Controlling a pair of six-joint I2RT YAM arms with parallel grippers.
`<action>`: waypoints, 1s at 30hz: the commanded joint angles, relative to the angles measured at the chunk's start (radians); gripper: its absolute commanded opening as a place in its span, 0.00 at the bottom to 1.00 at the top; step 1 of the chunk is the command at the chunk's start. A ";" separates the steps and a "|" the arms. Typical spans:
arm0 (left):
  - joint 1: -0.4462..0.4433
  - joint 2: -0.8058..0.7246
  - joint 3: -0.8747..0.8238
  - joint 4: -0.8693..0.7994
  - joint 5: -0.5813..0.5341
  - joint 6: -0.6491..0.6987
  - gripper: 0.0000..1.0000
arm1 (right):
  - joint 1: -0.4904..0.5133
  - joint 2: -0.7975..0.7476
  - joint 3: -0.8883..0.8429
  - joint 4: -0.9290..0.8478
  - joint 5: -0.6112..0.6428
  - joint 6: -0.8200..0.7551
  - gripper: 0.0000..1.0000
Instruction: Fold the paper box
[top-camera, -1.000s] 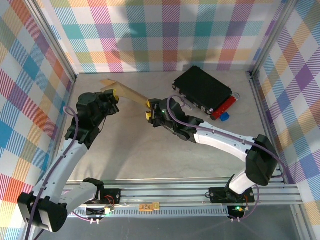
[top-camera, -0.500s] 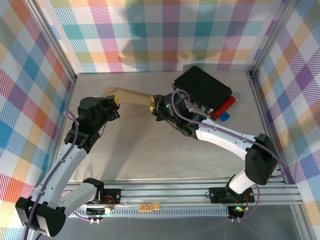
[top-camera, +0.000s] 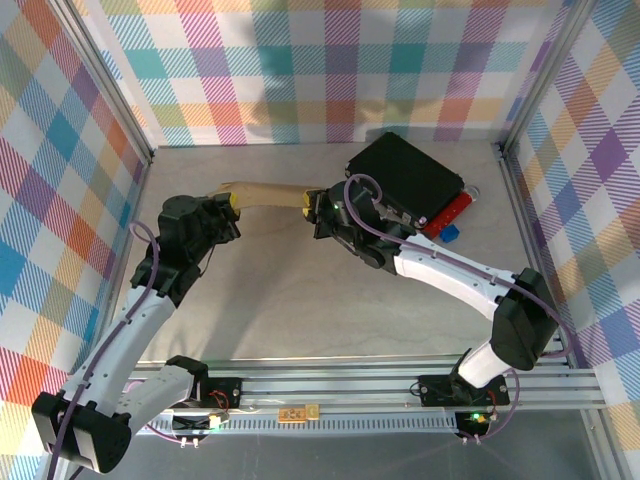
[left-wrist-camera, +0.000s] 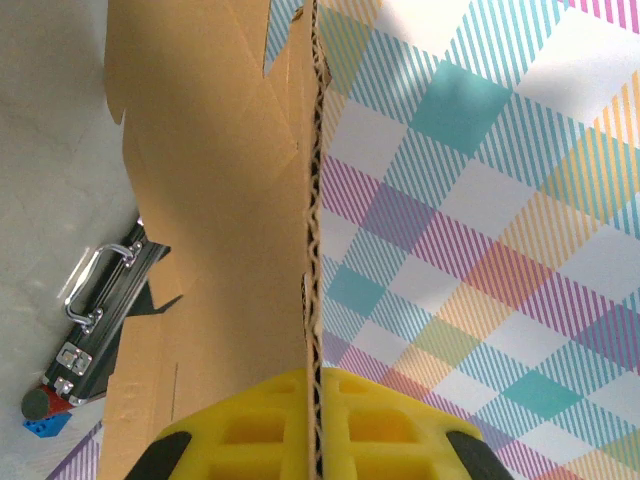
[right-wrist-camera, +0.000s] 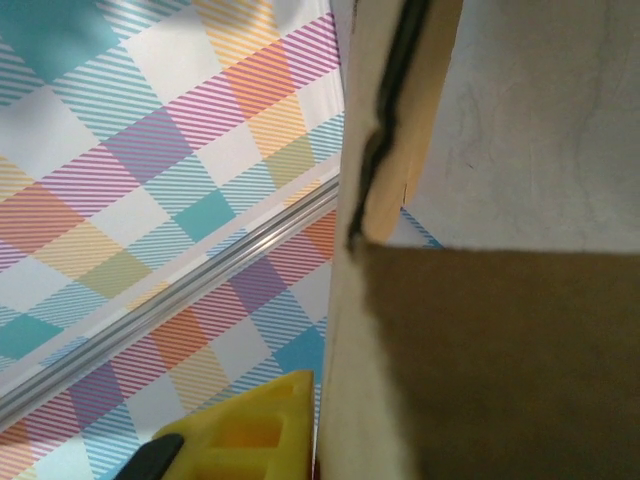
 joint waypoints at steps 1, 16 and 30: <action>-0.015 0.004 0.006 0.005 0.017 0.013 0.00 | -0.007 -0.044 0.057 -0.004 -0.025 0.165 0.06; 0.023 -0.019 0.546 -0.791 -0.284 0.608 0.95 | -0.144 -0.343 0.352 -0.778 -0.057 -0.445 0.00; 0.026 0.042 0.623 -0.875 -0.247 0.636 0.89 | -0.234 -0.017 0.908 -1.285 -0.127 -0.519 0.00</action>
